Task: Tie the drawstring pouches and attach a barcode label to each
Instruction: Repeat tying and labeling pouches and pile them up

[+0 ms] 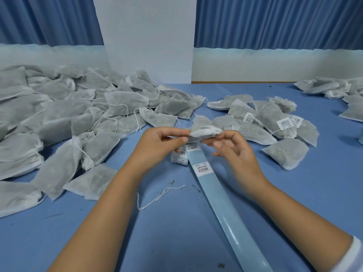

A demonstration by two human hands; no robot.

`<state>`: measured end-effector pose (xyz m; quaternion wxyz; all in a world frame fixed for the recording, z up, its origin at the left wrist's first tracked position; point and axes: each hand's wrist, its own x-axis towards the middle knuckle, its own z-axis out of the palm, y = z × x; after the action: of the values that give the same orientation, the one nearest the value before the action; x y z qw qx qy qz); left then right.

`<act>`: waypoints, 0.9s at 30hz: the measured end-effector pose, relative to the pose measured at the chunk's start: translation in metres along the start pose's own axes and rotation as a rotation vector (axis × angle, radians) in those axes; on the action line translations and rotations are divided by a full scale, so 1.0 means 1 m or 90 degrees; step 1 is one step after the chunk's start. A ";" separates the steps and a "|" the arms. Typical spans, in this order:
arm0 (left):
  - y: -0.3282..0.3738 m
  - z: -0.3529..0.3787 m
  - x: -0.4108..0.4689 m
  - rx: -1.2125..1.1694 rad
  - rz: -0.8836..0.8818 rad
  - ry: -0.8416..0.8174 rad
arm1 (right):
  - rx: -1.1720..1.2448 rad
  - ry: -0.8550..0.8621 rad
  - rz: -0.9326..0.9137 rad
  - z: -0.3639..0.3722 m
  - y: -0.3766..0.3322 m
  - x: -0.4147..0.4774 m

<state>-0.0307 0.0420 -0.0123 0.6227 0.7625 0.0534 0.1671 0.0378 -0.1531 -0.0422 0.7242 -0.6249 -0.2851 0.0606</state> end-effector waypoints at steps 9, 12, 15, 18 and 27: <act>0.004 0.004 -0.005 0.123 0.193 0.035 | -0.058 0.073 0.001 0.000 0.001 0.002; 0.008 0.003 -0.008 0.150 0.206 0.039 | -0.035 0.046 0.021 0.002 0.001 0.002; 0.013 0.000 -0.011 0.183 0.224 0.055 | -0.020 0.043 0.002 0.005 -0.002 0.001; 0.019 -0.005 -0.013 0.223 0.243 0.049 | -0.020 0.015 -0.011 0.007 -0.005 -0.001; 0.023 0.014 -0.019 0.402 0.317 -0.101 | -0.154 -0.143 -0.080 0.014 -0.009 -0.012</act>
<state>-0.0465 0.0185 0.0043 0.3009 0.9163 -0.1329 0.2287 0.0180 -0.1480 -0.0366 0.6096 -0.6778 -0.4080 0.0496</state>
